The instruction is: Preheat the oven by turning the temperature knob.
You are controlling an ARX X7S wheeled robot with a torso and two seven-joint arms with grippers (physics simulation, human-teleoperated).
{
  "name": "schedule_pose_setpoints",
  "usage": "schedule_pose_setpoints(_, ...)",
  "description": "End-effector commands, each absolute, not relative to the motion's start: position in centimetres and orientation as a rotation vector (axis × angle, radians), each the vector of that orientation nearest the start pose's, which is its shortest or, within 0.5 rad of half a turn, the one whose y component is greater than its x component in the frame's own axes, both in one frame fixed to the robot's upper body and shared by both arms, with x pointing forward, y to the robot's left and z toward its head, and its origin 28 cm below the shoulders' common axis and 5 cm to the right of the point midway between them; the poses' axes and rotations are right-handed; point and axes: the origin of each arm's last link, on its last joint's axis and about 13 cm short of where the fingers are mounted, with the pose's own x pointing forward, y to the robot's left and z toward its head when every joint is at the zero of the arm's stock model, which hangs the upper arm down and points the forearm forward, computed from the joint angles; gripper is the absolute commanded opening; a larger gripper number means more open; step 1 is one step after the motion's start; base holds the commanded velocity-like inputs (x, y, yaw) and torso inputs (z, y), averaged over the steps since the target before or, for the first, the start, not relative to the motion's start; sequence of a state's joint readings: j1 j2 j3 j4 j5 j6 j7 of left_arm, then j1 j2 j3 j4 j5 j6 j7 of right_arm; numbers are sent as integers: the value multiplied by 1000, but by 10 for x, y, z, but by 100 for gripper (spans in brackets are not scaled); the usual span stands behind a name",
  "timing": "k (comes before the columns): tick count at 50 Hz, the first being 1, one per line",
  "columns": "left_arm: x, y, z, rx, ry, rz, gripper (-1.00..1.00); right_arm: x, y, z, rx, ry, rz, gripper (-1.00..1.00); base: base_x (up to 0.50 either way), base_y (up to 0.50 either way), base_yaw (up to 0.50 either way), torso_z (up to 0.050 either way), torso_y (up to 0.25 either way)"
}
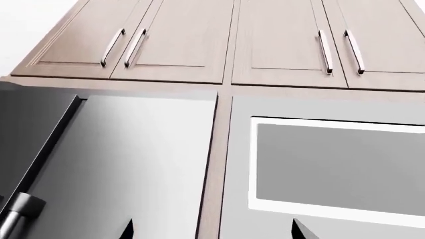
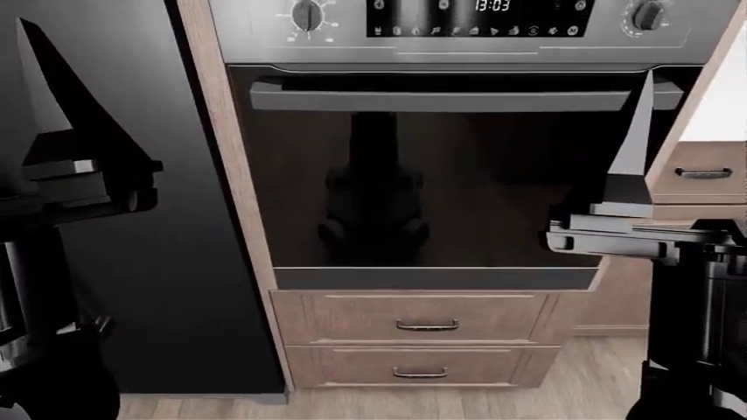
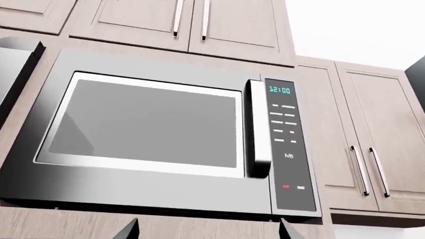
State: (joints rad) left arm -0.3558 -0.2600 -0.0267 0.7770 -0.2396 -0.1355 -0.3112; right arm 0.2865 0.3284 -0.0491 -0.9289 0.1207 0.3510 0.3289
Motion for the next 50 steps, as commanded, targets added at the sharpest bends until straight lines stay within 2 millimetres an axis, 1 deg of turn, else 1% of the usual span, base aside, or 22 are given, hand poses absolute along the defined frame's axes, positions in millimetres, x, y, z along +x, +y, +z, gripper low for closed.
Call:
schedule_pose_setpoints(1, 207, 233, 236, -83, -981, 115, 100, 188, -117, 226, -117, -861, -118, 100, 0, 0, 0, 50, 0)
schedule_pose_setpoints(7, 207, 234, 236, -84, -978, 127, 100, 189, -117, 224, -127, -839, -106, 100, 0, 0, 0, 50, 0)
schedule_pose_setpoints(12, 209, 233, 237, -82, -947, 158, 100, 191, -119, 226, -144, -849, -175, 100, 0, 0, 0, 42, 0)
schedule_pose_setpoints(14, 209, 232, 237, -80, -935, 160, 100, 188, -118, 228, -137, -874, -190, 100, 0, 0, 0, 8, 0)
schedule_pose_setpoints(15, 209, 232, 237, -78, -930, 161, 100, 183, -119, 230, -130, -890, -199, 100, 0, 0, 0, 0, 0)
schedule_pose_setpoints(17, 208, 232, 237, -73, -933, 160, 100, 185, -119, 227, -100, -834, -122, 100, 0, 0, 0, 0, 0)
schedule_pose_setpoints(20, 208, 232, 238, -71, -940, 158, 100, 188, -120, 227, -95, -835, -142, 100, 151, 0, 0, 0, 0)
schedule_pose_setpoints(31, 206, 232, 238, -71, -945, 154, 100, 189, -118, 226, -101, -841, -138, 100, 500, 0, 0, 0, 0)
schedule_pose_setpoints(42, 204, 232, 239, -73, -949, 149, 100, 188, -118, 225, -99, -851, -116, 100, 7, 0, 0, 0, 0)
schedule_pose_setpoints(46, 204, 232, 239, -73, -948, 147, 100, 188, -118, 224, -105, -845, -118, 100, 404, -45, 0, 0, 0)
schedule_pose_setpoints(50, 201, 230, 241, -76, -940, 131, 100, 189, -117, 223, -114, -842, -117, 100, 0, 0, 0, 0, 0)
